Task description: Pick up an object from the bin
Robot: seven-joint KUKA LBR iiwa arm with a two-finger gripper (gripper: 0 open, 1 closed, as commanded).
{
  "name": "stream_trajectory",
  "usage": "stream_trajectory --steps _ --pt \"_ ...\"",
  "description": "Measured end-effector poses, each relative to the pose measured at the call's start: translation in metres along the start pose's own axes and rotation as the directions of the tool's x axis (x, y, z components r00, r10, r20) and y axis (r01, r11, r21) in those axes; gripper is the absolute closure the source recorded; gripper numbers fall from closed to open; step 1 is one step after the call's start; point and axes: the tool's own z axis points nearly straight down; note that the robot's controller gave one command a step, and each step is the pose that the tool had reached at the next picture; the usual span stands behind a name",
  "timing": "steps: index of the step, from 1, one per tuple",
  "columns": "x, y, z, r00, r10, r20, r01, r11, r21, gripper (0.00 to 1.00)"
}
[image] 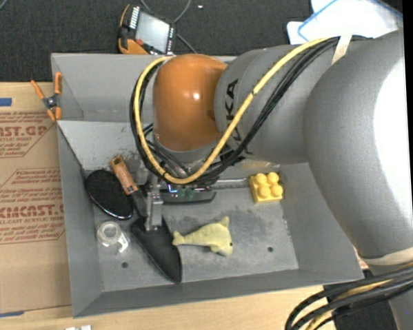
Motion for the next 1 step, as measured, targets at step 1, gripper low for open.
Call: stream_trajectory --steps 1 --pt "0.0000 0.0000 0.0000 1.000 0.000 0.000 0.000 1.000 0.000 0.00"
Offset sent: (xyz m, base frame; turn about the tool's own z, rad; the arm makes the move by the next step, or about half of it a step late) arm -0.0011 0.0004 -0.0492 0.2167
